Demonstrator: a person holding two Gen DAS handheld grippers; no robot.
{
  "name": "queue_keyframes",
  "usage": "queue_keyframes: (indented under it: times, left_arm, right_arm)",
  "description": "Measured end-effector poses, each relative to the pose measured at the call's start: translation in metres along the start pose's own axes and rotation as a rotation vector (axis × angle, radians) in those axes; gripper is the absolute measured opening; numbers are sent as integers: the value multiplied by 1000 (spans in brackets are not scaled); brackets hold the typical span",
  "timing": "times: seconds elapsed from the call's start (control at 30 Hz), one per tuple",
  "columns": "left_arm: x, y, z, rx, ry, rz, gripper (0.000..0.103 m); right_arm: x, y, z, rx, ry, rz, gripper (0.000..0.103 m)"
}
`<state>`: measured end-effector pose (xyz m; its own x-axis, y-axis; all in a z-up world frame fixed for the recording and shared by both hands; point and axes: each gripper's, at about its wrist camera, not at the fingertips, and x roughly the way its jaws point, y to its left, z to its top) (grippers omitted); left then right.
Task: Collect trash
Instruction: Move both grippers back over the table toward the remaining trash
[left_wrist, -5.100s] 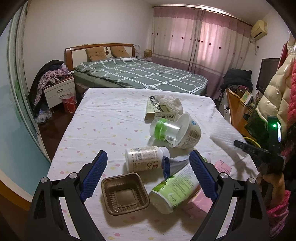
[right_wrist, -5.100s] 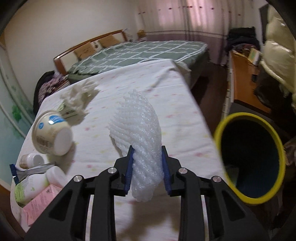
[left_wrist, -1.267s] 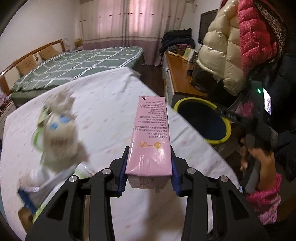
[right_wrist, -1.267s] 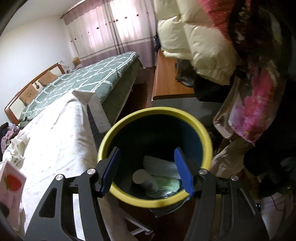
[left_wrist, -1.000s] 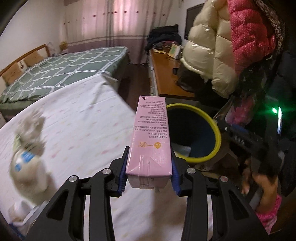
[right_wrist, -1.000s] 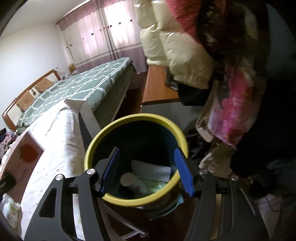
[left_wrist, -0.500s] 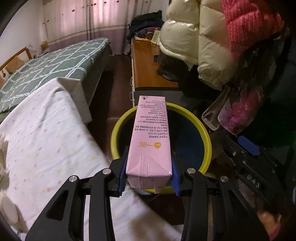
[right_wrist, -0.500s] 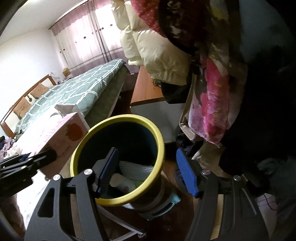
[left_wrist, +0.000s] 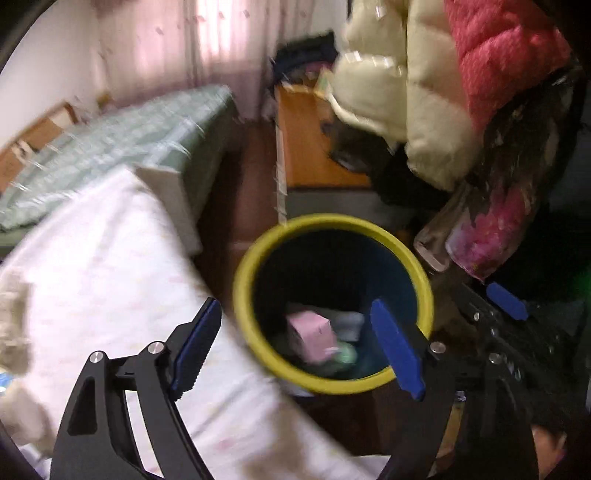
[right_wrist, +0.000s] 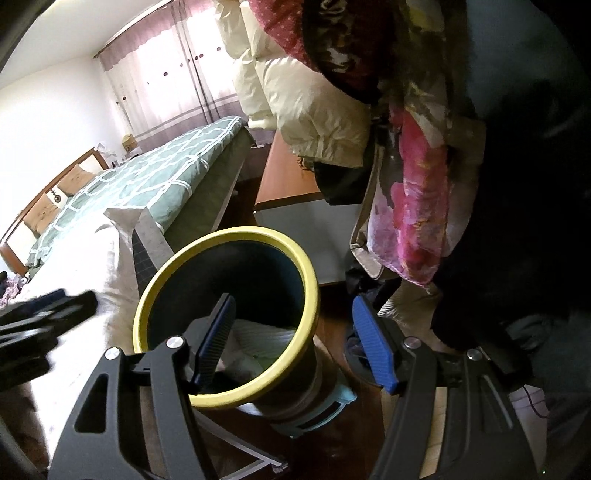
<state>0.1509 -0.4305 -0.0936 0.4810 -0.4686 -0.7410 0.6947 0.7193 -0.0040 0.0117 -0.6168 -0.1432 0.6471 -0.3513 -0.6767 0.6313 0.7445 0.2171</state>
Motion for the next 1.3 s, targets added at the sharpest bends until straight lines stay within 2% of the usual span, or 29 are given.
queue_keyframes:
  times: [0.13,0.27,0.4,0.63,0.77,0.9,1.0,1.17,1.3]
  left_arm:
    - [-45,26,-13,-37,-55,15,84]
    - [-96,65,-36,-128,-115,48,92]
    - [-133,101,-60,-204,-142,83,93]
    - [-198,170,-114,-360,-213,206,96]
    - [-235,203,-148,-428,-258,319,96]
    - [-270,234,-183,-491,-288,440,96]
    - [-291,254,-207,-536,-304,499,96]
    - [-311,275,-234,-580,-314,567,96]
    - [-320,285,-247,-603,-320,590,96]
  right_arm:
    - [1,11,-3,-20,10,16,63]
    - [-4,30,-5,-56,11,38,64]
    - [-10,52,-9,-97,9,62,64]
    - [-22,100,-19,-181,11,116,64]
    - [-29,138,-29,-248,22,165,64]
    - [-36,180,-45,-327,39,223,64]
    - [-42,216,-62,-394,57,281,64]
    - [-63,278,-95,-508,81,397,64]
    - [-83,316,-116,-580,96,494,64]
